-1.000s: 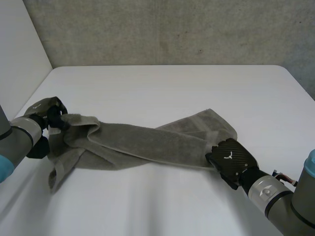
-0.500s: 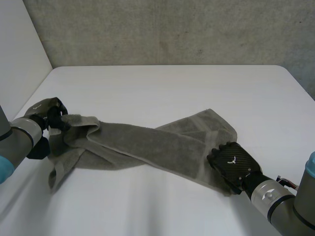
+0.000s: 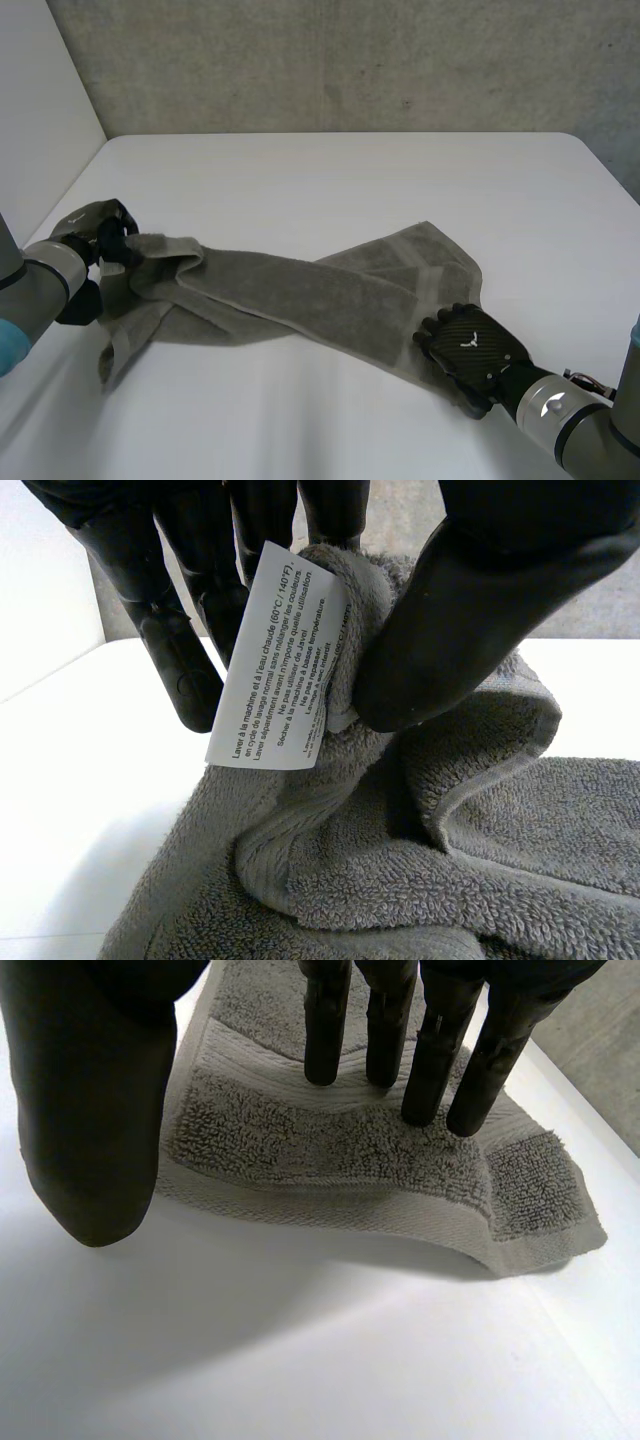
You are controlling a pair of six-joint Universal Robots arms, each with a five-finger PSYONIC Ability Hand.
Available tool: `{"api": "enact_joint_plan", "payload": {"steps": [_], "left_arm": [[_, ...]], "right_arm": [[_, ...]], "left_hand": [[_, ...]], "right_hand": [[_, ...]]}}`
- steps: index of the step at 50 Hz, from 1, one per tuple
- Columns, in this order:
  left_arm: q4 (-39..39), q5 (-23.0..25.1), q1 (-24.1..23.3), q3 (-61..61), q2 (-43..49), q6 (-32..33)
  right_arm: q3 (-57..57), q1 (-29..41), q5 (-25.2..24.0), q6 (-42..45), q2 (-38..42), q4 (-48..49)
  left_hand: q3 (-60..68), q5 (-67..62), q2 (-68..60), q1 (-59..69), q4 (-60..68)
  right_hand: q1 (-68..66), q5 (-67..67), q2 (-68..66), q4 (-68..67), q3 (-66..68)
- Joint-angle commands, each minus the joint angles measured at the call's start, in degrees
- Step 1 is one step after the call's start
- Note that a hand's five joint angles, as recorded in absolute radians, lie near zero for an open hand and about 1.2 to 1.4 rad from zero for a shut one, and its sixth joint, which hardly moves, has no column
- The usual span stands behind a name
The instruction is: Fold the towel.
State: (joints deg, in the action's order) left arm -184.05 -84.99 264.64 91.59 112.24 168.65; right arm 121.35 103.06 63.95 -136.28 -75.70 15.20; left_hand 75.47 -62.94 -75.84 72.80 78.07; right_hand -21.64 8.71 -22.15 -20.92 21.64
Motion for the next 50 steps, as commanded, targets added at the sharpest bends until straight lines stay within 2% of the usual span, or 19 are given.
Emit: {"api": "enact_joint_plan", "payload": {"steps": [1,31,41,50], "left_arm": [[-0.08,0.00,0.00,0.08,0.00,0.01],[-0.70,0.00,-0.09,0.25,0.26,0.01],[-0.70,0.00,-0.18,0.25,0.26,0.01],[-0.70,0.00,-0.18,0.25,0.35,0.01]], "right_arm": [[0.02,-0.05,0.03,-0.04,-0.24,0.19],[-1.12,1.01,0.47,-0.83,1.87,3.70],[-1.47,1.10,0.56,-1.09,2.31,4.84],[-1.56,1.10,0.65,-2.33,2.31,5.55]], "left_hand": [[4.53,-7.06,-4.16,7.20,1.93],[4.53,-7.06,-4.16,7.20,1.93],[4.53,-7.06,-4.16,7.20,1.93],[4.53,-7.06,-4.16,7.20,1.93]], "right_hand": [[3.32,-0.38,3.83,2.59,-3.31],[-1.73,4.67,-1.22,-2.45,1.73],[-15.00,17.93,-14.49,-15.72,15.00],[-20.74,23.67,-20.23,-21.46,20.74]]}}
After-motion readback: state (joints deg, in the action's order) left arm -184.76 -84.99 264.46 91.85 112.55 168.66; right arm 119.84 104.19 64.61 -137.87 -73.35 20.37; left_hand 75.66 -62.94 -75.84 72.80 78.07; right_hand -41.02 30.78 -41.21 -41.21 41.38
